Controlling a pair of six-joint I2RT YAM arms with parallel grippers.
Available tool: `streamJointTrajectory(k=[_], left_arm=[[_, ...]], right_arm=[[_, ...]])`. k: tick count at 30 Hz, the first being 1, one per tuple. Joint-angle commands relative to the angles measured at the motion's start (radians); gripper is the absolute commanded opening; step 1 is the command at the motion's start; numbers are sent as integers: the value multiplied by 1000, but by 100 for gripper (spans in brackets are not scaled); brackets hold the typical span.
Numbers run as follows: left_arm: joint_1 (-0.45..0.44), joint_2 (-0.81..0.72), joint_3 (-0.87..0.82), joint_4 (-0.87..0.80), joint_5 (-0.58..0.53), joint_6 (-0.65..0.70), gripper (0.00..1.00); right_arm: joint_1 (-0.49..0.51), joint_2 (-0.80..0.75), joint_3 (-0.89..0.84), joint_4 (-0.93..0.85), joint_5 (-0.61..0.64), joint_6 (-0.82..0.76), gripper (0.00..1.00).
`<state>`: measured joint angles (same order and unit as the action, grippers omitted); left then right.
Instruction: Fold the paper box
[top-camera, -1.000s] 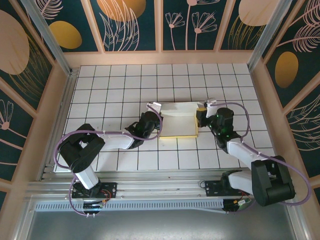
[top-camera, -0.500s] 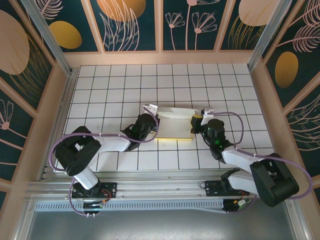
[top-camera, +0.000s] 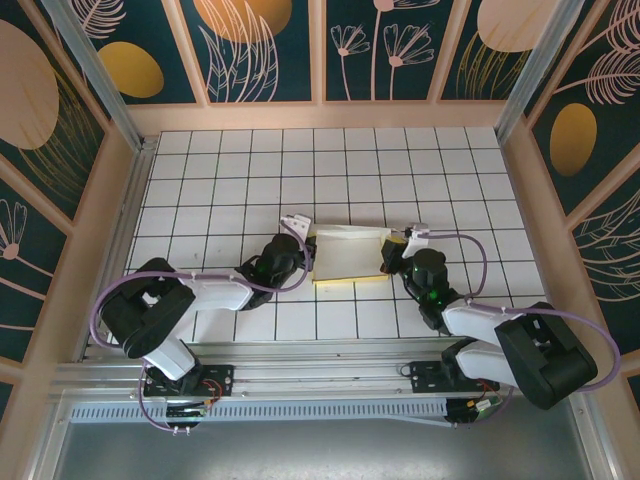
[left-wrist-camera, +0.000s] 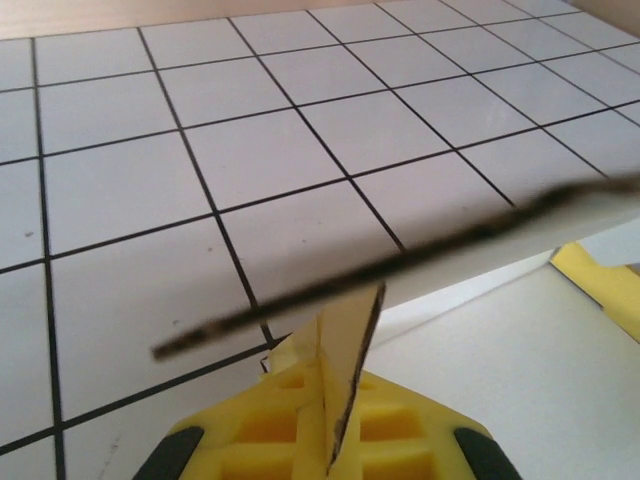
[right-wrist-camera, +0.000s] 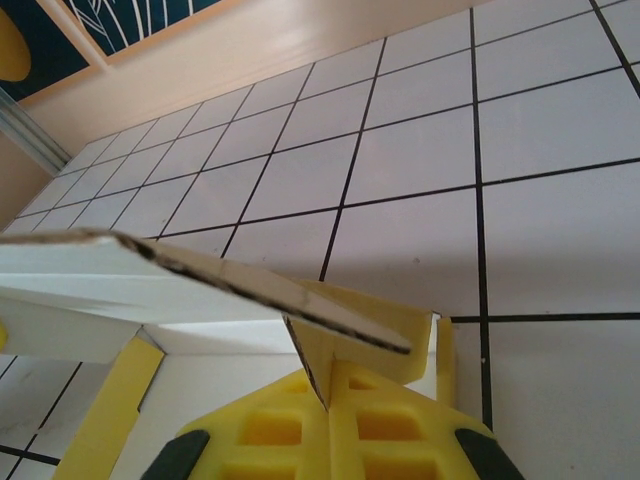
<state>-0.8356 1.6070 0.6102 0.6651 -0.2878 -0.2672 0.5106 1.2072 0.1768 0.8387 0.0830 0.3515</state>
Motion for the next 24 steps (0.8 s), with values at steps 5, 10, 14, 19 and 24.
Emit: streamJointTrajectory(k=[5, 10, 14, 19, 24], left_arm=[[-20, 20, -51, -79, 184, -41, 0], [-21, 35, -84, -62, 186, -19, 3], [-20, 53, -102, -69, 157, -10, 5], [-20, 18, -159, -37, 142, -4, 15], [-20, -9, -203, -17, 179, 23, 22]], right_arm=[[44, 20, -60, -108, 0, 67, 0], [70, 18, -95, -96, 54, 81, 0], [97, 20, -120, -59, 106, 75, 0], [126, 40, -135, -23, 148, 105, 0], [173, 93, -166, 55, 199, 151, 0]])
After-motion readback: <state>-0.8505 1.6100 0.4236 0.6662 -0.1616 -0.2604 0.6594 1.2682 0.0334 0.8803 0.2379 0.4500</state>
